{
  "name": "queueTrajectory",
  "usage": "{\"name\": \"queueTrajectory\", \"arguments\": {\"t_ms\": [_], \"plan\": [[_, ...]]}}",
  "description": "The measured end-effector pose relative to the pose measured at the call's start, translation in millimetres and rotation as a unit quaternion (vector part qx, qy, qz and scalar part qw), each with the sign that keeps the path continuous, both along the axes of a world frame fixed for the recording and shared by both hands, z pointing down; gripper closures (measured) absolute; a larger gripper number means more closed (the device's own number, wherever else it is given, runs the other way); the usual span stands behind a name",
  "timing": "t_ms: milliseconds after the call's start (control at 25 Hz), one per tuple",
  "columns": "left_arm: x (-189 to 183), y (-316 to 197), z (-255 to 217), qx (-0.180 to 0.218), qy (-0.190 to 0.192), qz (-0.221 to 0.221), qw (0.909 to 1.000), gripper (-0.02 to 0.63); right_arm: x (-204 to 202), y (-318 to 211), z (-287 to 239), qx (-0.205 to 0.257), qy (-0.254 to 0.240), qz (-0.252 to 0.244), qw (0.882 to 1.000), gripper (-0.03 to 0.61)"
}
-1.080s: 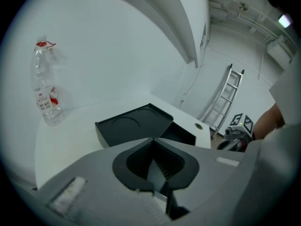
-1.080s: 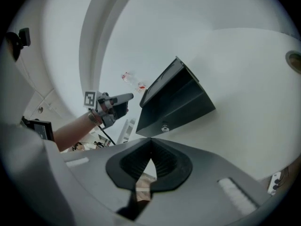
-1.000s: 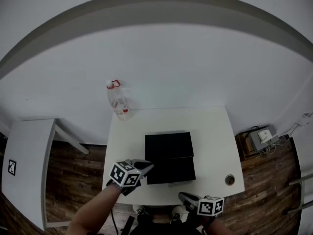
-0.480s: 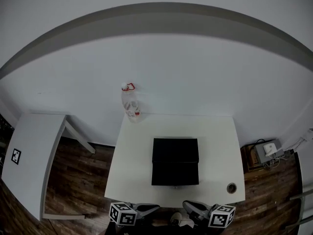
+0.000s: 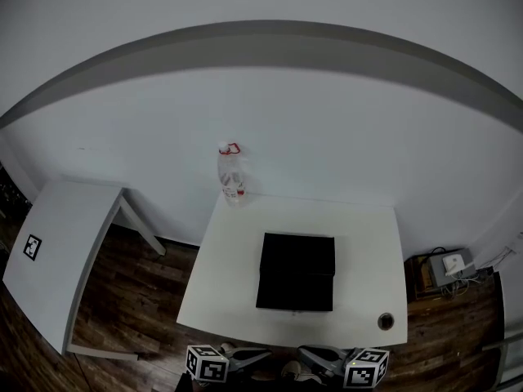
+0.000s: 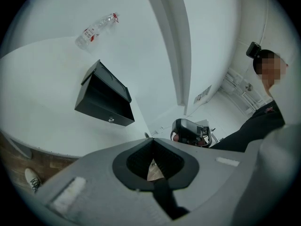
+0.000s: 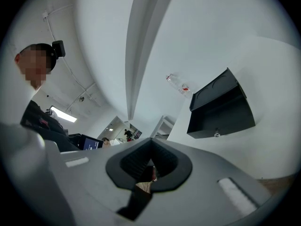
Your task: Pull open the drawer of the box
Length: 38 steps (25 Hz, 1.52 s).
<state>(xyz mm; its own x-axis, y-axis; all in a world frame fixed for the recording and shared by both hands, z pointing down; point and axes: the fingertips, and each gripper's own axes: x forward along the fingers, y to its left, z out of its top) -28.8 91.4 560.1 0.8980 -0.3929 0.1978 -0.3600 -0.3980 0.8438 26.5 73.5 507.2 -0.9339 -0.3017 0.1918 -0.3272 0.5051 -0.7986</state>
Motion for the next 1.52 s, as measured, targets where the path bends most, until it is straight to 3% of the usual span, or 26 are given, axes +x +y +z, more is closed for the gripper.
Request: {"name": "queueTrajectory", "arguments": {"t_ms": [440, 1520], "plan": [[-2, -5, -5, 0.009, -0.004, -0.02, 0.9998, 0.609, -2, 4, 4, -0.012, -0.009, -0.014, 1.0, 0.574], [9, -8, -1, -0.003, -0.002, -0.017, 0.9998, 0.609, 3, 0, 9, -0.015, -0.01, -0.02, 1.0, 0.574]]}}
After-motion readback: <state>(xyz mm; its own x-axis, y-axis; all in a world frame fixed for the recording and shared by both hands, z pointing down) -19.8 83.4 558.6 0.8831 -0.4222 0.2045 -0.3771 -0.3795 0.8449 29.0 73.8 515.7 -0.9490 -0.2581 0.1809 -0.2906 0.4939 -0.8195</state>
